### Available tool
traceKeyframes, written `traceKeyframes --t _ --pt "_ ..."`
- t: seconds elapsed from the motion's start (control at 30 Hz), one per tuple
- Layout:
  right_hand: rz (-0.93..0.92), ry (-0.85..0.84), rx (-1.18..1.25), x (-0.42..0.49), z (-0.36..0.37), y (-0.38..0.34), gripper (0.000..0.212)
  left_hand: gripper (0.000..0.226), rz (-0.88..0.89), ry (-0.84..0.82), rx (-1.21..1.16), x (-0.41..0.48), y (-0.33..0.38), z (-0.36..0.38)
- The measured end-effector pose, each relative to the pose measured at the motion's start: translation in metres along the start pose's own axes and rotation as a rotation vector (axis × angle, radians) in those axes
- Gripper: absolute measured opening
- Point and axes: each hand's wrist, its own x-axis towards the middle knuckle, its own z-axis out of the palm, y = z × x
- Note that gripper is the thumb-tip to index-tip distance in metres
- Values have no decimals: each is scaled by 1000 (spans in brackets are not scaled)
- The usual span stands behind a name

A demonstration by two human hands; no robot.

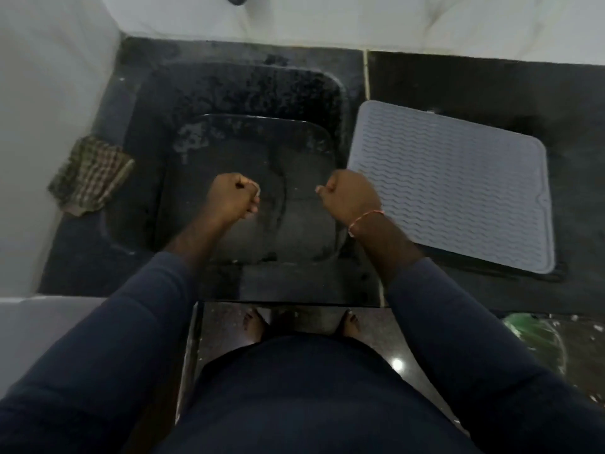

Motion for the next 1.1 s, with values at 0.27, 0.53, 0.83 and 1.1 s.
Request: traceKeyframes --t 0.27,0.53,0.83,1.1 --pt "-228 -210 -9 6 69 -130 29 26 247 458 557 20 -50 -125" --pt "-291 -306 -45 -12 102 -178 40 57 178 381 1048 55 -76 -175" --pt "-48 -263 350 -15 80 -118 35 34 315 501 569 45 -31 -144" --pt "231 -39 985 -57 -11 -9 41 38 -141 -533 -659 -59 56 56"
